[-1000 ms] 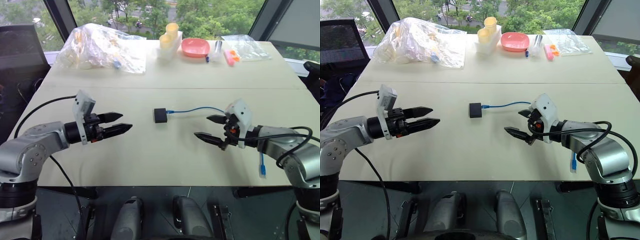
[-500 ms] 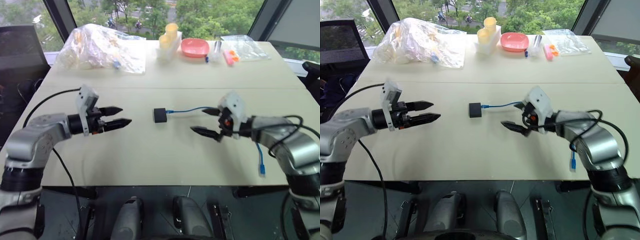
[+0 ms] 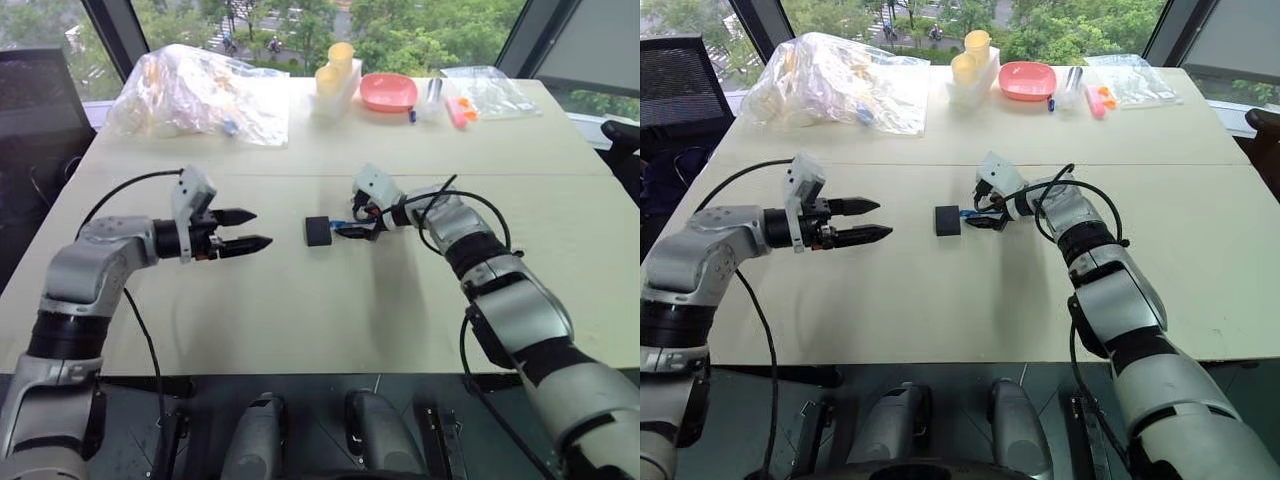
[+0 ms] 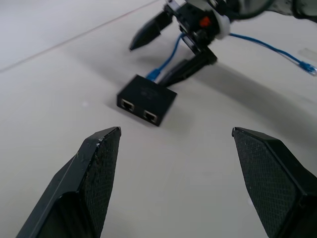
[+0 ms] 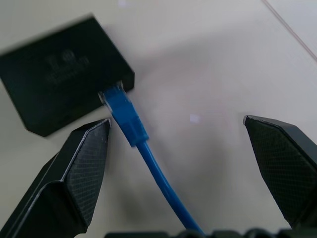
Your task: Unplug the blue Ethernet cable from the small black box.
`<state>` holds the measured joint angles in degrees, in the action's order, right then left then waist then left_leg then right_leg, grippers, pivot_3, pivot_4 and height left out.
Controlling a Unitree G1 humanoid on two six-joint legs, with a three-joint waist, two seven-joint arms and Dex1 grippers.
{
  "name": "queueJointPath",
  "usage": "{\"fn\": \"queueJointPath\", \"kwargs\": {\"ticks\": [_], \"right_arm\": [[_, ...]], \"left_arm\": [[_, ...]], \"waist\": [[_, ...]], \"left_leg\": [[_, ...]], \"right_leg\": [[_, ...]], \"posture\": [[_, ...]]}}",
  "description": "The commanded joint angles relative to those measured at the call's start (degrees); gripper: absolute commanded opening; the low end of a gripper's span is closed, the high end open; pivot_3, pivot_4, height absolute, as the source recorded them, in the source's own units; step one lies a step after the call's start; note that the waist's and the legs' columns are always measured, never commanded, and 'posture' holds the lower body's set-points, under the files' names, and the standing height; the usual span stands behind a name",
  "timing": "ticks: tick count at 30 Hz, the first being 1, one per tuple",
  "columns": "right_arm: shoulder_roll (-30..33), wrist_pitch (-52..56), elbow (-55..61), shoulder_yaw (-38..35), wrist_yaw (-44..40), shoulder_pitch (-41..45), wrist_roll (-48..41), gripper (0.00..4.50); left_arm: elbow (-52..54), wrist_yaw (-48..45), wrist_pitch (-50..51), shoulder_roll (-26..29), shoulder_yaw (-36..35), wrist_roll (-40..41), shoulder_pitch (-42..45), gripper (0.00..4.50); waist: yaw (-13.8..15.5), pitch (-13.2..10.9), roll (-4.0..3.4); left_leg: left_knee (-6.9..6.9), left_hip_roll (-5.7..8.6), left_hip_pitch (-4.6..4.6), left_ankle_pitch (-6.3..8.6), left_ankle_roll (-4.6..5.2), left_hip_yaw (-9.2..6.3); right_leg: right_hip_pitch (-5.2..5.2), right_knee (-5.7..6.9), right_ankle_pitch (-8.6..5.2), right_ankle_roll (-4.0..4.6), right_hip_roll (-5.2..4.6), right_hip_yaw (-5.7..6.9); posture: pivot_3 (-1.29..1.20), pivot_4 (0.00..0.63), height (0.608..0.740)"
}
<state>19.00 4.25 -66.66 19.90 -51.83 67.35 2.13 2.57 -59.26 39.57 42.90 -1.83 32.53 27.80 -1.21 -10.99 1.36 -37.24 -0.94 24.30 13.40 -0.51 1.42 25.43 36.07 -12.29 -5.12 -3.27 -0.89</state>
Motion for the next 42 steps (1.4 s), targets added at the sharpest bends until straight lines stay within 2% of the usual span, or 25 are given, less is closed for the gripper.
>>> {"fn": "queueJointPath", "kwargs": {"ticks": [1,5,8,10,11,14,15,18,21,23,26,29,32,36,42], "right_arm": [[-1.5,-2.9,-5.8,-0.7,-0.7,3.3,3.3,4.5],[-3.3,-3.9,-8.3,-0.8,-4.6,4.3,5.7,4.5],[-4.4,-5.1,-8.8,-1.1,-5.5,4.4,7.2,3.65],[-5.0,-5.6,-8.9,-1.6,-5.7,4.5,7.8,2.51],[-5.3,-6.0,-9.0,-1.8,-5.5,4.5,8.2,2.13],[-5.9,-7.0,-9.0,-2.3,-3.7,4.7,9.1,0.45],[-5.9,-7.6,-8.8,-2.5,-2.4,4.9,9.6,0.04],[-4.8,-11.6,-7.8,-2.0,3.5,5.7,12.1,0.04],[-1.8,-18.6,-3.8,-0.7,13.0,6.9,16.3,0.04],[0.7,-23.6,0.8,0.3,16.6,6.4,18.8,0.04],[5.2,-28.8,14.9,-0.3,18.3,1.2,19.8,0.04],[8.5,-27.4,32.0,-2.8,18.2,-6.2,18.6,0.04],[9.8,-24.5,41.3,-3.8,20.0,-10.2,20.7,0.04],[9.8,-20.6,48.1,-5.3,22.2,-12.3,22.0,0.04],[9.8,-15.5,54.2,-5.6,21.3,-14.1,21.9,0.04]], "left_arm": [[5.8,2.2,1.5,1.2,-4.7,2.3,-2.1,3.76],[9.1,5.3,3.0,1.2,-7.5,3.2,-5.3,3.76],[9.9,6.6,3.5,1.0,-8.2,3.4,-6.1,3.79],[9.6,6.9,3.3,0.9,-7.9,3.1,-6.0,3.79],[9.2,7.0,3.1,0.7,-7.4,2.9,-5.7,3.79],[7.3,6.8,1.9,0.3,-5.6,1.7,-4.0,3.79],[6.2,6.7,1.4,0.0,-4.9,1.0,-3.0,3.79],[2.6,5.6,-0.1,-0.7,-3.5,-0.2,-0.3,3.79],[-4.0,3.5,-1.5,-1.5,-3.0,-0.6,4.0,3.79],[-9.9,1.4,-0.9,-2.2,-3.7,0.5,8.0,3.79],[-20.4,-5.9,2.3,-2.9,-5.4,4.5,15.7,3.79],[-33.9,-13.7,1.2,-3.3,-3.1,2.2,24.2,3.79],[-45.3,-17.7,-3.2,-4.7,-0.8,-2.4,31.2,3.79],[-57.2,-23.1,-8.0,-8.4,1.1,-6.8,39.8,3.79],[-67.2,-24.1,-15.5,-13.3,1.7,-12.9,45.1,3.79]], "waist": [[0.0,0.0,0.0],[-0.2,0.0,0.0],[-0.6,0.0,0.0],[-1.1,0.0,0.0],[-1.3,0.0,0.0],[-1.4,0.0,0.0],[-1.4,0.0,0.0],[-1.4,0.0,0.0],[-1.2,0.0,-0.01],[-1.1,0.0,-0.02],[-1.3,0.0,0.0],[-1.3,0.0,0.04],[-1.3,0.0,0.02],[-1.2,0.0,0.05],[-1.3,0.0,0.06]], "left_leg": [[0.0,0.0,-0.02,0.0,-0.01,0.0],[-0.01,0.0,-0.25,-0.07,-0.12,-0.01],[0.02,0.0,-0.55,-0.07,-0.12,-0.01],[0.09,0.0,-0.83,-0.07,-0.13,-0.01],[0.1,0.0,-0.92,-0.07,-0.13,-0.01],[0.09,-0.01,-0.97,-0.09,-0.17,-0.01],[0.09,0.0,-0.97,-0.12,-0.22,-0.02],[0.08,0.0,-0.98,-0.18,-0.3,-0.02],[0.08,0.01,-0.95,-0.19,-0.32,-0.02],[0.08,0.03,-0.83,-0.2,-0.34,-0.01],[0.11,0.08,-0.71,-0.2,-0.34,0.01],[0.16,0.08,-0.71,-0.17,-0.3,-0.03],[0.2,0.07,-0.72,-0.16,-0.28,-0.03],[0.12,0.08,-0.69,-0.17,-0.28,0.02],[0.09,0.07,-0.67,-0.16,-0.27,0.0]], "right_leg": [[-0.01,0.01,0.0,0.01,0.0,-0.01],[-0.19,0.03,-0.01,0.04,0.0,-0.01],[-0.45,0.03,-0.02,0.07,0.0,-0.01],[-0.71,0.02,-0.03,0.08,0.0,-0.01],[-0.79,0.02,-0.08,0.16,0.0,-0.01],[-0.81,0.04,-0.1,0.19,0.01,-0.02],[-0.81,0.06,-0.1,0.19,0.01,-0.02],[-0.81,0.07,-0.09,0.23,0.02,-0.02],[-0.79,0.06,-0.09,0.23,0.02,-0.03],[-0.68,0.05,-0.08,0.21,-0.01,-0.05],[-0.57,0.03,0.01,0.03,-0.03,-0.05],[-0.58,0.06,-0.06,-0.09,0.02,-0.02],[-0.57,0.07,-0.07,-0.11,0.06,-0.03],[-0.57,0.05,-0.07,-0.1,0.06,-0.06],[-0.57,0.04,-0.08,-0.09,0.06,-0.06]], "posture": [[0.0,0.15,0.74],[0.0,0.15,0.74],[0.0,0.15,0.74],[0.0,0.15,0.74],[0.0,0.15,0.74],[0.0,0.15,0.74],[0.0,0.15,0.74],[0.0,0.15,0.74],[0.0,0.15,0.74],[0.0,0.15,0.74],[0.0,0.15,0.74],[0.0,0.15,0.74],[0.0,0.15,0.74],[0.0,0.15,0.74],[0.0,0.15,0.74]]}}
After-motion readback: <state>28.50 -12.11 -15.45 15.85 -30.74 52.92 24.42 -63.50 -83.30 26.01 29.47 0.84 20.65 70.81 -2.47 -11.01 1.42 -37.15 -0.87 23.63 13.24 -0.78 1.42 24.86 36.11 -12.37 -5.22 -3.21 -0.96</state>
